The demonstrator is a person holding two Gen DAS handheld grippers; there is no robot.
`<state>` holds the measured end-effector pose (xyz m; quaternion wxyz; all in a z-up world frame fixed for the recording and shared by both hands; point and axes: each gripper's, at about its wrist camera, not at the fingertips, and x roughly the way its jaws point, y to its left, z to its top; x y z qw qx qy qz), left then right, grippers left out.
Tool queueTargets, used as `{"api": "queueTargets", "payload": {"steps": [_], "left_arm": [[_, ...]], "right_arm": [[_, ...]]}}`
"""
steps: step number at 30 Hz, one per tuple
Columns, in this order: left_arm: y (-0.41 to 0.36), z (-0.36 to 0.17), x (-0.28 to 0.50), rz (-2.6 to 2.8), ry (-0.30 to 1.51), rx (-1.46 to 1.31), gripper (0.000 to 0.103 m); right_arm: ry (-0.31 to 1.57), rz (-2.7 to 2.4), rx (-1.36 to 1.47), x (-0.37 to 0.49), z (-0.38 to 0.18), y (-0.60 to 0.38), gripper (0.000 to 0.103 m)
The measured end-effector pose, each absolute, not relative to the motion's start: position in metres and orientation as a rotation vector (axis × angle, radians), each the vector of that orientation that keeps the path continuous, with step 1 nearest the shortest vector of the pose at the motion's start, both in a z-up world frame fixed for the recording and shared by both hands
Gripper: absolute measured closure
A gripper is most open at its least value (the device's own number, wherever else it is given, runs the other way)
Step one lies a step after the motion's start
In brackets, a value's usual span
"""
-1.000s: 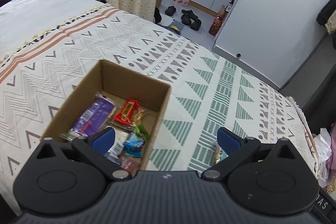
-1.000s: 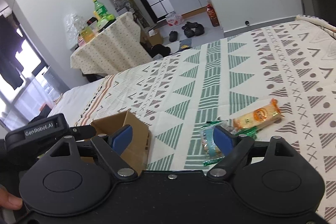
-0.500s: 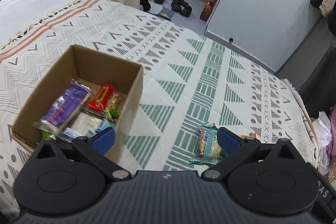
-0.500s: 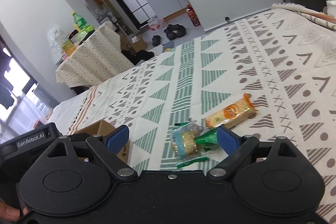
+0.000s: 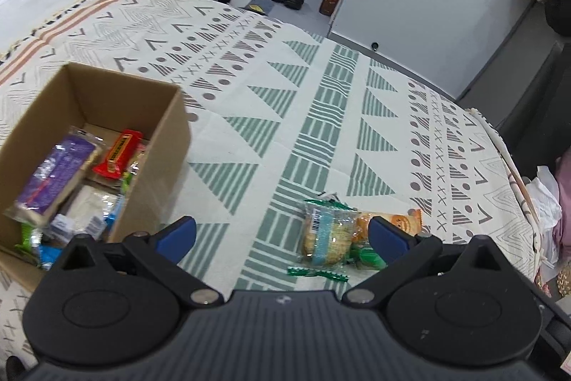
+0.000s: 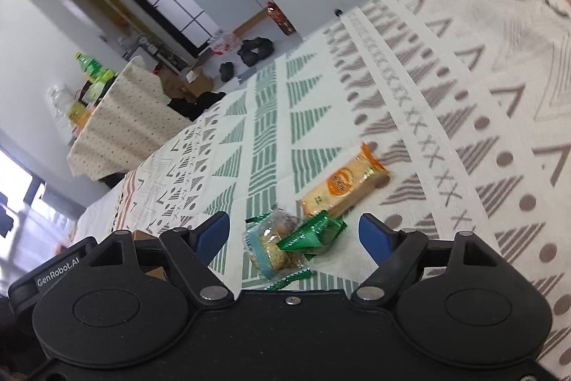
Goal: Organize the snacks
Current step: 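Grasp the clear bread pack with the left gripper while the right grasps the green candy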
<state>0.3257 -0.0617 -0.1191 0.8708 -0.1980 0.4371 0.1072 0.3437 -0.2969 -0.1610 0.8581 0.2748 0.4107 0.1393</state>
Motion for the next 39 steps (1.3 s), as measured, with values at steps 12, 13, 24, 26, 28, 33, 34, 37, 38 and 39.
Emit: {"api": "queueTargets", "payload": {"steps": [12, 13, 24, 26, 28, 33, 34, 37, 38, 39], "left_arm": [[-0.076, -0.158, 0.357, 0.144, 0.971, -0.459, 0.013], [-0.077, -0.161, 0.360, 0.142, 0.978, -0.464, 0.015], [-0.083, -0.192, 0.388, 0.122, 1.029, -0.500, 0.028], [-0.085, -0.198, 0.391, 0.119, 1.044, -0.511, 0.033], [-0.086, -0.203, 0.393, 0.117, 1.050, -0.524, 0.036], [-0.088, -0.206, 0.395, 0.113, 1.059, -0.525, 0.051], [-0.088, -0.206, 0.396, 0.120, 1.059, -0.513, 0.055], [-0.085, -0.206, 0.394, 0.125, 1.061, -0.519, 0.056], [-0.084, -0.205, 0.393, 0.130, 1.060, -0.515, 0.056], [-0.083, -0.204, 0.392, 0.137, 1.059, -0.514, 0.056]], "right_arm": [[0.955, 0.272, 0.631, 0.358, -0.192, -0.293, 0.044], [0.961, 0.273, 0.632, 0.360, -0.194, -0.292, 0.046], [1.022, 0.276, 0.651, 0.378, -0.219, -0.285, 0.055], [1.026, 0.283, 0.656, 0.380, -0.222, -0.284, 0.064], [1.033, 0.294, 0.667, 0.383, -0.225, -0.283, 0.073], [1.034, 0.331, 0.664, 0.385, -0.227, -0.280, 0.084], [1.035, 0.332, 0.659, 0.385, -0.227, -0.279, 0.085], [1.032, 0.327, 0.652, 0.385, -0.226, -0.279, 0.085], [1.027, 0.327, 0.644, 0.384, -0.225, -0.279, 0.084], [1.023, 0.325, 0.631, 0.384, -0.223, -0.278, 0.082]]}}
